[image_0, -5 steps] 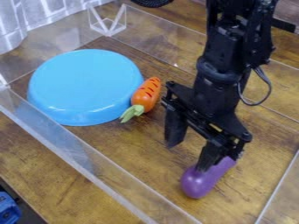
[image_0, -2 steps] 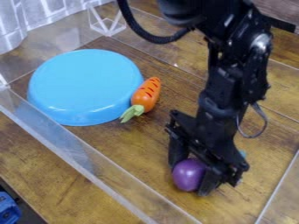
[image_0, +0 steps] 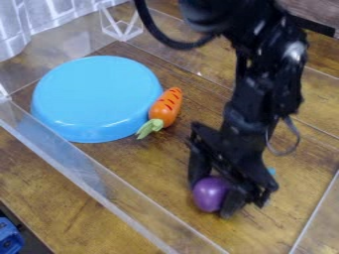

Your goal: Put the purple eggplant on the blue tray

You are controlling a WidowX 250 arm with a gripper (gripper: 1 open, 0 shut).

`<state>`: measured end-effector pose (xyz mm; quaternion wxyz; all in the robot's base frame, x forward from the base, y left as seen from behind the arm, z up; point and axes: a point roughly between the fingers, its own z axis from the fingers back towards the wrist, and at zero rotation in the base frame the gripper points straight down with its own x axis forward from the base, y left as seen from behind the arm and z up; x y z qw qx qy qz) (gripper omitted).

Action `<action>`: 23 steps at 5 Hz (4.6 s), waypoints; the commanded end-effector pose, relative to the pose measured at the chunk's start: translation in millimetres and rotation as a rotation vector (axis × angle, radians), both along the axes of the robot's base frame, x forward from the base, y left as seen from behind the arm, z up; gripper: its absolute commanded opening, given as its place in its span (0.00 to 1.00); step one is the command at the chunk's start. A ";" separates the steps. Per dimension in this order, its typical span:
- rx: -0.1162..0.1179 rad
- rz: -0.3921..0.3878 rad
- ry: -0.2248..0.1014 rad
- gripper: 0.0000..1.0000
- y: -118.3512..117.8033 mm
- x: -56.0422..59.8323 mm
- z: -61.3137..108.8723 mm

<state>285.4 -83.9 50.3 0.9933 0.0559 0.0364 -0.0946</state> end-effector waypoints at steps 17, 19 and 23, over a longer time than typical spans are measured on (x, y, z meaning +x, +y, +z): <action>0.001 -0.080 -0.190 0.00 1.4 23.5 3.8; 0.000 -0.066 -0.186 0.00 3.1 25.4 -3.5; 0.002 -0.063 -0.189 0.00 7.9 29.1 -3.6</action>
